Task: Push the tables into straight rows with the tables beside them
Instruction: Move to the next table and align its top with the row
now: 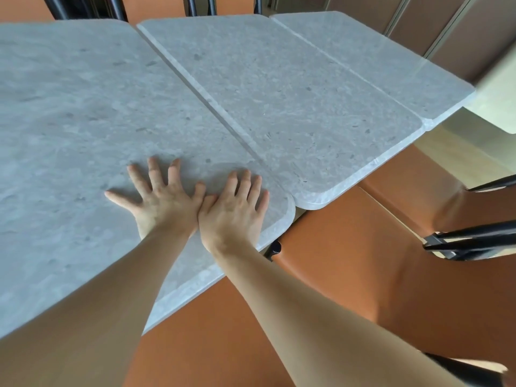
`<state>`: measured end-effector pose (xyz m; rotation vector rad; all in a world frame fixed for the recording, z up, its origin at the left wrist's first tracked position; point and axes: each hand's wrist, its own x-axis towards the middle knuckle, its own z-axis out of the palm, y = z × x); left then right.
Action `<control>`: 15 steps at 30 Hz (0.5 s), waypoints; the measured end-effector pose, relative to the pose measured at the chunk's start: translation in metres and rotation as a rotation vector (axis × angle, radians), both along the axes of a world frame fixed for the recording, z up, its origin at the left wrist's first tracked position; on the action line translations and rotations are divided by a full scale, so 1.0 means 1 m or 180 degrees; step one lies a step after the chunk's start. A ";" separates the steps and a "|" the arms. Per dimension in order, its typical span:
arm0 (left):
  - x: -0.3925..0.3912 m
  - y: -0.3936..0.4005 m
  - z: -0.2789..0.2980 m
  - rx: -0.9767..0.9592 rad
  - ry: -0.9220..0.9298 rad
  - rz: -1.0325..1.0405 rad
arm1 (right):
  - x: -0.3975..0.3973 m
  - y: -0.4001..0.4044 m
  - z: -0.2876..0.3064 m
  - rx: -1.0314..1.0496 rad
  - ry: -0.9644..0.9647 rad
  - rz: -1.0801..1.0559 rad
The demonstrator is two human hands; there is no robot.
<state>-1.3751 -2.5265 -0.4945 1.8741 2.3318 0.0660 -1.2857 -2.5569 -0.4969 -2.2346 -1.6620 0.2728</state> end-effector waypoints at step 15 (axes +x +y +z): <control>-0.016 -0.025 0.007 0.0130 -0.0497 -0.0307 | 0.001 0.000 0.003 -0.0377 -0.0321 0.0179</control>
